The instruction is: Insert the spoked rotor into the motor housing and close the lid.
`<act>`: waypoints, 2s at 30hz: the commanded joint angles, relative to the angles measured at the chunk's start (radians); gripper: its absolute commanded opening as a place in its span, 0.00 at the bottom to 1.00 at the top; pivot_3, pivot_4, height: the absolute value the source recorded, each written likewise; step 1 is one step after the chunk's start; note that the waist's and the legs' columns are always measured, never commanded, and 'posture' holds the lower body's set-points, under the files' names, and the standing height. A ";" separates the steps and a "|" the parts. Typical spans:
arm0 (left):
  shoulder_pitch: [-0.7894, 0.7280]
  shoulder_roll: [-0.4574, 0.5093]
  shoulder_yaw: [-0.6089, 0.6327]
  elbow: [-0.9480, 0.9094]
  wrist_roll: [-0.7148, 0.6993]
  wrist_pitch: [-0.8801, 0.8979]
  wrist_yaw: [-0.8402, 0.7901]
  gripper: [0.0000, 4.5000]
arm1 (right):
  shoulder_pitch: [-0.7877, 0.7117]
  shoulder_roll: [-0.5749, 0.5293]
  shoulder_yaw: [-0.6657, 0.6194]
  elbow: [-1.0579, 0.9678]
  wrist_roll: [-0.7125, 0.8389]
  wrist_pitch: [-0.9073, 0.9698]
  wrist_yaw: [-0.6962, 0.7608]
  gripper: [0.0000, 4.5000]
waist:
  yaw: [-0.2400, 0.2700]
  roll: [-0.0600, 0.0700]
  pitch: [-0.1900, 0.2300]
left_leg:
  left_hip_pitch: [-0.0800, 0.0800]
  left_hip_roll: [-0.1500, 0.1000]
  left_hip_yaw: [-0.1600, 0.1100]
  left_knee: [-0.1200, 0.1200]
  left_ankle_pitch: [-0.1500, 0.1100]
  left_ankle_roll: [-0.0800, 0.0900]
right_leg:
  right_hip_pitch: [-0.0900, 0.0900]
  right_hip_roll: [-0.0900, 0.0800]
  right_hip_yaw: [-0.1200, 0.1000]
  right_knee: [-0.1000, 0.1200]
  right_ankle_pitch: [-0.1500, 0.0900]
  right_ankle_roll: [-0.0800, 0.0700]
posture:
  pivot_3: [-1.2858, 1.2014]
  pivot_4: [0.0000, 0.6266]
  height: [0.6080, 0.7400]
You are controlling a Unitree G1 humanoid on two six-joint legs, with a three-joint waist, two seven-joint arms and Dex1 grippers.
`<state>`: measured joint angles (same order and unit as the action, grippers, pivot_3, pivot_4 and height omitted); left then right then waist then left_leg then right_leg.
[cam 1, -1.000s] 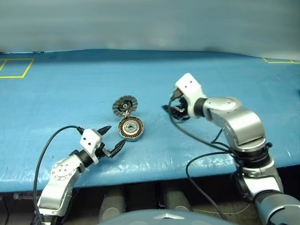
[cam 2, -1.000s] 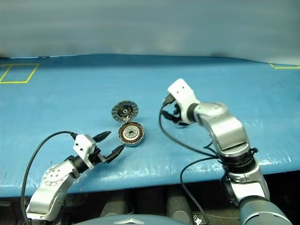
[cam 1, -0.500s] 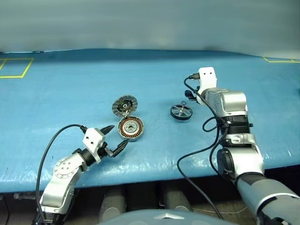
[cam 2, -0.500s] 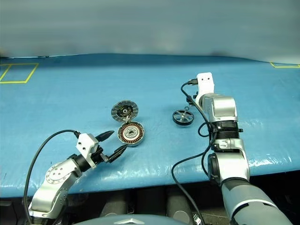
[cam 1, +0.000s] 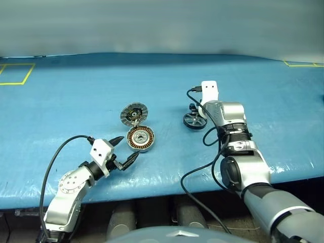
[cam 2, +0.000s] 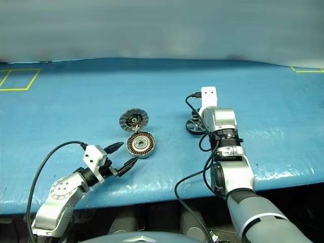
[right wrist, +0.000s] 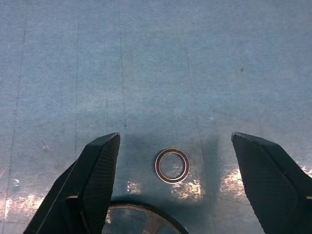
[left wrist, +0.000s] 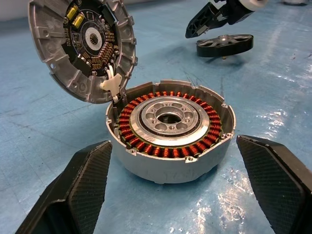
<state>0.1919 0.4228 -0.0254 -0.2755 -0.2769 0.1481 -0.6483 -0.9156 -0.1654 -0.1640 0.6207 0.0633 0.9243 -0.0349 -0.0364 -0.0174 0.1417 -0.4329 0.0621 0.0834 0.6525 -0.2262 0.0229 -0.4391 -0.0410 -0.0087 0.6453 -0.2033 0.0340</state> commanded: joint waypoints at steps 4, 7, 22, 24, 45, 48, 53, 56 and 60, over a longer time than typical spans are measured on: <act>0.001 -0.006 -0.004 -0.010 0.003 -0.021 0.001 1.00 | -0.011 0.005 -0.028 0.009 0.008 -0.015 -0.046 0.86 | 0.000 0.000 0.000 | 0.000 0.000 0.000 0.000 0.000 0.000 | 0.000 0.000 0.000 0.000 0.000 0.000 | 0.52 0.24 1.00; 0.005 -0.004 -0.001 -0.009 0.002 -0.025 0.000 1.00 | -0.001 0.013 -0.043 0.015 0.016 -0.005 -0.063 0.86 | 0.000 0.000 0.000 | 0.000 0.000 0.000 0.000 0.000 0.000 | 0.000 0.000 0.000 0.000 0.000 0.000 | 0.52 0.24 1.00; 0.010 -0.005 0.000 0.009 0.005 -0.039 -0.003 1.00 | 0.025 0.039 -0.050 0.004 0.040 0.022 -0.069 0.44 | 0.000 0.001 0.000 | 0.002 0.000 -0.001 0.000 0.000 0.000 | 0.002 0.000 0.000 0.000 0.000 0.000 | 0.52 0.24 1.00; 0.010 -0.005 0.000 0.010 0.005 -0.039 -0.002 1.00 | 0.026 0.039 -0.053 0.006 0.043 0.021 -0.072 0.28 | 0.001 0.001 -0.001 | 0.002 0.000 -0.002 0.000 0.000 0.000 | 0.002 0.000 0.000 0.000 0.000 0.000 | 0.52 0.24 1.00; 0.003 0.006 0.000 0.010 0.002 -0.033 -0.010 1.00 | 0.231 -0.094 0.251 -0.860 0.153 0.190 0.277 0.15 | 0.004 0.003 0.001 | 0.000 0.000 -0.003 0.000 0.000 0.001 | 0.001 0.000 0.000 0.000 0.000 0.001 | 0.52 0.24 1.00; 0.004 0.005 0.003 0.010 -0.001 -0.035 -0.008 1.00 | 0.293 -0.213 0.363 -1.039 0.232 0.187 0.447 0.15 | 0.003 0.003 0.001 | 0.001 0.000 -0.002 0.000 0.000 0.001 | 0.001 -0.001 0.000 0.000 -0.001 0.000 | 0.52 0.24 1.00; 0.011 -0.006 0.014 0.008 -0.005 -0.055 0.001 1.00 | 0.367 -0.316 0.489 -1.175 0.245 0.087 0.565 0.15 | 0.000 0.003 0.001 | 0.002 0.000 -0.002 0.001 0.000 0.001 | 0.002 -0.001 -0.001 0.000 -0.004 -0.004 | 0.52 0.24 1.00; 0.017 -0.010 0.019 0.006 0.007 -0.072 0.015 1.00 | 0.383 -0.288 0.547 -1.166 0.220 0.060 0.550 0.15 | 0.000 0.003 0.001 | 0.002 0.001 -0.002 0.002 0.001 0.001 | 0.002 0.000 -0.001 0.000 -0.006 -0.001 | 0.52 0.24 1.00; 0.026 -0.022 0.024 0.008 0.015 -0.117 0.028 1.00 | 0.386 -0.224 0.617 -1.113 0.177 0.037 0.513 0.15 | 0.003 0.002 0.000 | 0.002 0.001 -0.003 0.004 0.001 0.001 | 0.003 -0.001 -0.001 0.001 -0.005 -0.002 | 0.52 0.24 1.00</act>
<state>0.2156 0.4079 -0.0134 -0.2464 -0.2726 0.0717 -0.6305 -0.5248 -0.4053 0.4404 -0.4982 0.2600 0.9884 0.4950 -0.0333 -0.0151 0.1422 -0.4308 0.0626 0.0810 0.6572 -0.2257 0.0238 -0.4362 -0.0420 -0.0095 0.6460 -0.2083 0.0319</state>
